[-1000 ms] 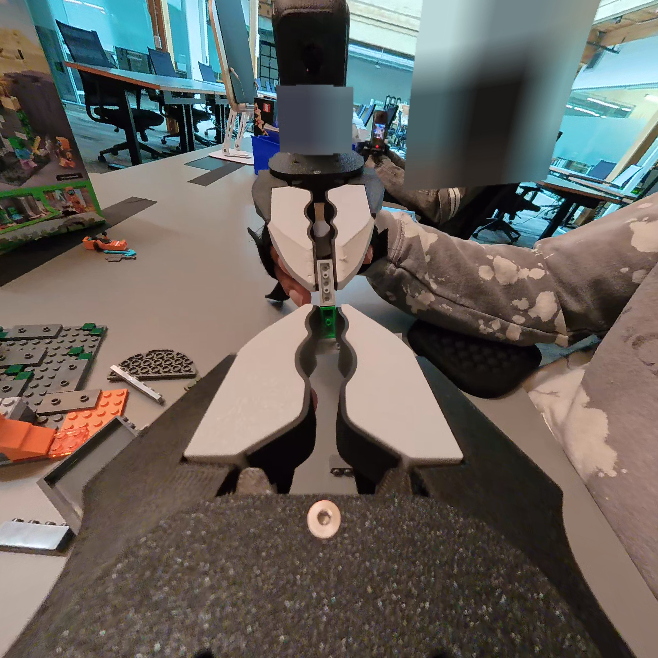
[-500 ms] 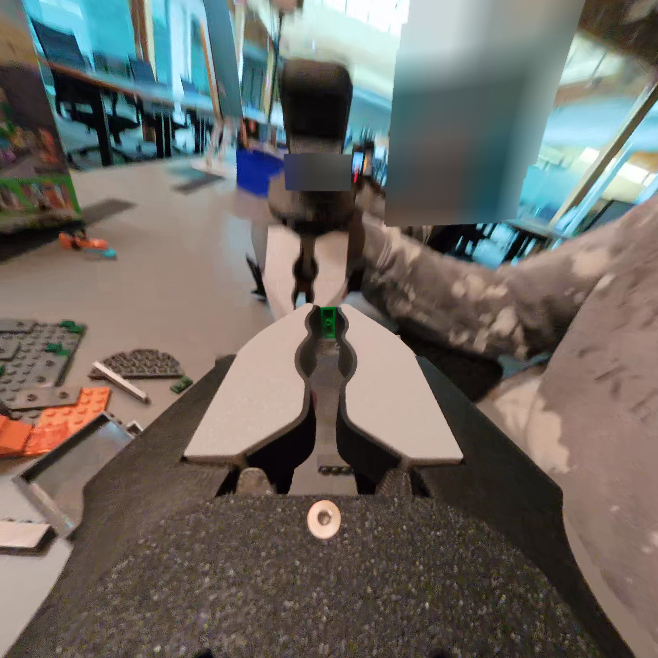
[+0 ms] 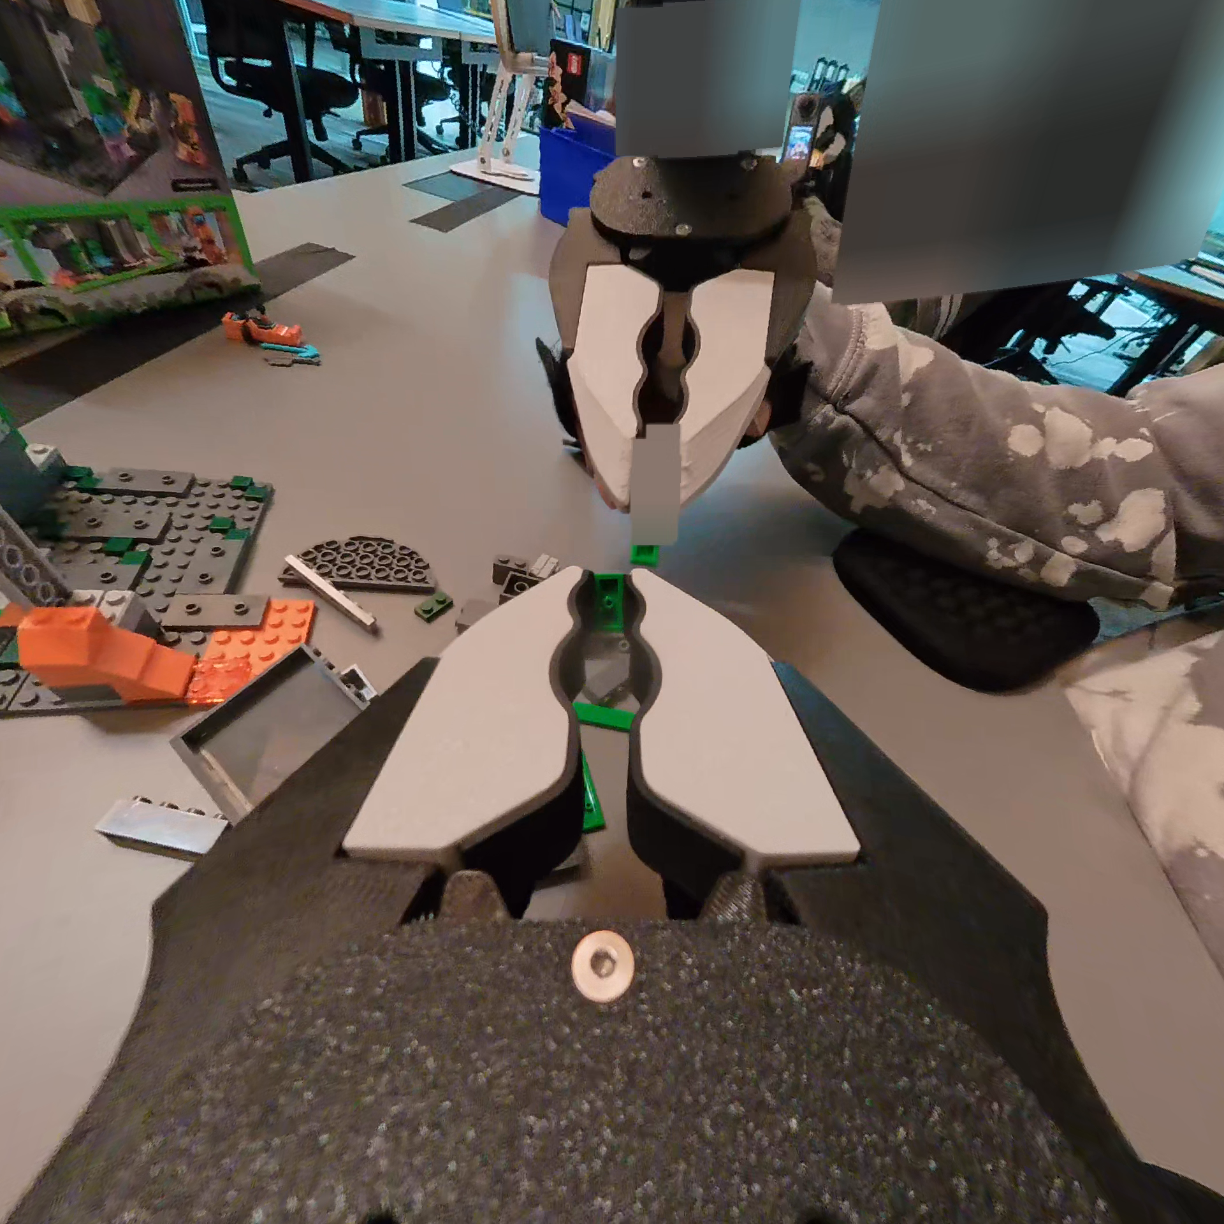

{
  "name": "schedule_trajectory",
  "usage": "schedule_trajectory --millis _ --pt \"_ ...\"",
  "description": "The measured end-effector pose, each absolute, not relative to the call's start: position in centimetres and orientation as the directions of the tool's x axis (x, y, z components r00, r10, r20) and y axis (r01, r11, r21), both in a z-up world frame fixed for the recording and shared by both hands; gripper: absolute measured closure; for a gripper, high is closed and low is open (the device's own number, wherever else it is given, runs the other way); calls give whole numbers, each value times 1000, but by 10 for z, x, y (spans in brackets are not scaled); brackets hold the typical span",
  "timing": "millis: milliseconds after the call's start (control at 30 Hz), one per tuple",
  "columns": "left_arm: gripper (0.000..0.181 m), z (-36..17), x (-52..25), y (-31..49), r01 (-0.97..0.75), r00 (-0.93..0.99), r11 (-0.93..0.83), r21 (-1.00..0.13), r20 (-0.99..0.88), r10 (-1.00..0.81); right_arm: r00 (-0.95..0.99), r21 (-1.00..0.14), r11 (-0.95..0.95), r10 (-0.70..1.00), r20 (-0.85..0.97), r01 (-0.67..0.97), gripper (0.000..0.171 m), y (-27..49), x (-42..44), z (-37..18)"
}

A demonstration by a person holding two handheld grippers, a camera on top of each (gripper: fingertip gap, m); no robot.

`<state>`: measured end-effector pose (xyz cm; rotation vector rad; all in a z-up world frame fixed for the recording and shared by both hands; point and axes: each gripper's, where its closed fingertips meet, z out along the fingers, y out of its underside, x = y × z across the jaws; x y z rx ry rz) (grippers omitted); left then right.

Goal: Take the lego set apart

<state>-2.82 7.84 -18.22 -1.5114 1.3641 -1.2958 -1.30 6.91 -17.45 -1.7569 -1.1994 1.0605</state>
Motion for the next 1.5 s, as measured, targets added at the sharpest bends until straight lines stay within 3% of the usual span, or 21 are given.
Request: schedule_trajectory --millis 633,800,1067,1367,1500 --pt "173 -204 -28 62 -396 -106 -137 -908 193 -975 272 -799 -370 925 -266 473 163 72 -14 -220" --pt "173 -209 -14 49 -414 -136 -99 -905 169 -976 385 -827 -396 891 -240 400 163 91 7 -210" --pt "171 -225 12 25 -471 -188 -12 -882 113 -976 375 -829 -394 894 -246 397 163 90 6 -210" --pt "165 -196 -16 82 -386 58 -6 -922 -18 -998 353 -834 -397 897 -265 383 163 87 7 -206" --pt "155 -207 -14 81 -431 42 32 -902 -55 -998 307 -828 -389 910 -278 404 163 79 -3 -209"
